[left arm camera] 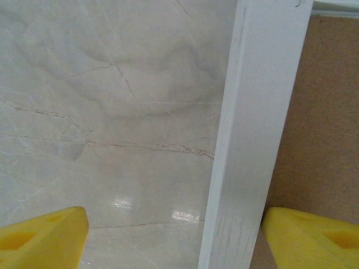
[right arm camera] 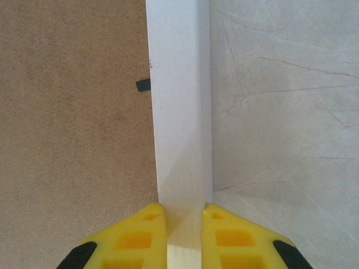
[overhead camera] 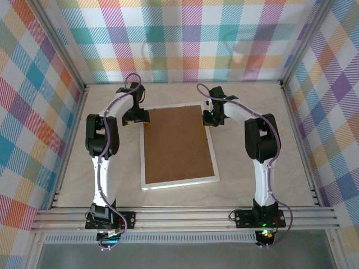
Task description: Put the photo into the frame
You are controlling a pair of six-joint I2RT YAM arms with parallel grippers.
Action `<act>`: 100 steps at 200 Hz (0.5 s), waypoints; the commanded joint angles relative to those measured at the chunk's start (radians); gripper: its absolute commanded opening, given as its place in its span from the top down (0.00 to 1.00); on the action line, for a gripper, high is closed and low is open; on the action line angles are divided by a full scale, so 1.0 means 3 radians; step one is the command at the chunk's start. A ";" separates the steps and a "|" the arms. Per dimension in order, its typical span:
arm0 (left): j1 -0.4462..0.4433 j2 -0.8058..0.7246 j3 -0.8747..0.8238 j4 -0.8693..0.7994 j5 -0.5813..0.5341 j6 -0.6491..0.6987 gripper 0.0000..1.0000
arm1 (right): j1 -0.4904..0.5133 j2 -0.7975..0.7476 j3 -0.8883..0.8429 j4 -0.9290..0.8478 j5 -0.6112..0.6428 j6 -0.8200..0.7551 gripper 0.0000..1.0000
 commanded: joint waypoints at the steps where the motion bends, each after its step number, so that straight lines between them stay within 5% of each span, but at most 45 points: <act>1: -0.0145 -0.0019 0.0067 -0.0042 0.0293 0.0078 0.14 | 0.0081 0.0103 -0.0025 -0.0323 0.0074 0.0073 0.85; 57: 0.0229 -0.0798 -0.0308 0.0308 0.0410 -0.0069 0.10 | -0.0007 -0.0010 -0.0155 -0.0260 0.0045 0.0158 0.84; 100: 0.0385 -0.1389 -0.1162 0.0661 0.0562 -0.0262 0.09 | -0.0007 -0.0023 -0.0164 -0.0237 0.0064 0.0160 0.83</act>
